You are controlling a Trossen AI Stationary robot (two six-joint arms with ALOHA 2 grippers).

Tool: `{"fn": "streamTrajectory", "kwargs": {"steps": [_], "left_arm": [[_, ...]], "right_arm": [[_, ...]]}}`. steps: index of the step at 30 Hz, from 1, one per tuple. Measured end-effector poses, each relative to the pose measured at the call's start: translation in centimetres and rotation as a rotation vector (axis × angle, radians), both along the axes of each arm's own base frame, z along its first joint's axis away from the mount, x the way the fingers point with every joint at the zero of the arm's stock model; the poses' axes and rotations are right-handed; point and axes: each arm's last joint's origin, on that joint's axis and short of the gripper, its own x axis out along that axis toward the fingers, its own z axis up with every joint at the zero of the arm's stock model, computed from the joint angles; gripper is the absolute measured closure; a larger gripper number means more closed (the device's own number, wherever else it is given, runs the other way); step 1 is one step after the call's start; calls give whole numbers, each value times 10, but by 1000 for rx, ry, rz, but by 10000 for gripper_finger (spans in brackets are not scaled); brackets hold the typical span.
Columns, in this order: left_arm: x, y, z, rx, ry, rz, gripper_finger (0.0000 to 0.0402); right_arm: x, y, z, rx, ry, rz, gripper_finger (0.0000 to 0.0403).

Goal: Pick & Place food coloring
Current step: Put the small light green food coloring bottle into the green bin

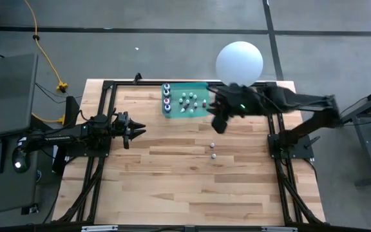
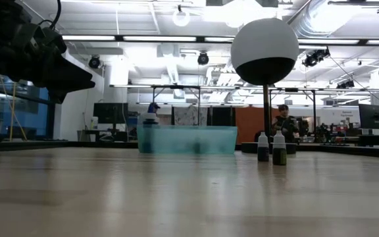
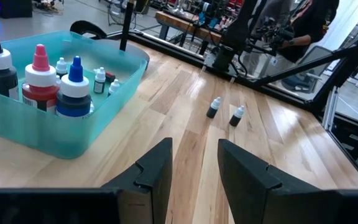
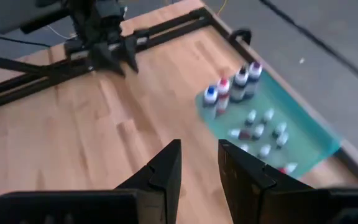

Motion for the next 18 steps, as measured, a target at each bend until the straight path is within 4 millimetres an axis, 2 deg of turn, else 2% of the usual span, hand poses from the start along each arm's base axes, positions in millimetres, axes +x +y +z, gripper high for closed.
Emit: {"fn": "streamTrajectory", "kwargs": {"steps": [4, 8, 12, 18], "left_arm": [[0, 0, 0, 0, 0, 0, 275], [0, 0, 0, 0, 0, 0, 275], [0, 0, 0, 0, 0, 0, 275], [0, 0, 0, 0, 0, 0, 275]], "right_arm": [[-29, 16, -34, 92, -38, -15, 306], [-49, 30, -77, 180, -68, -31, 306], [-58, 41, -118, 201, -55, 14, 306], [-64, 52, -174, 197, 59, 162, 306]]}}
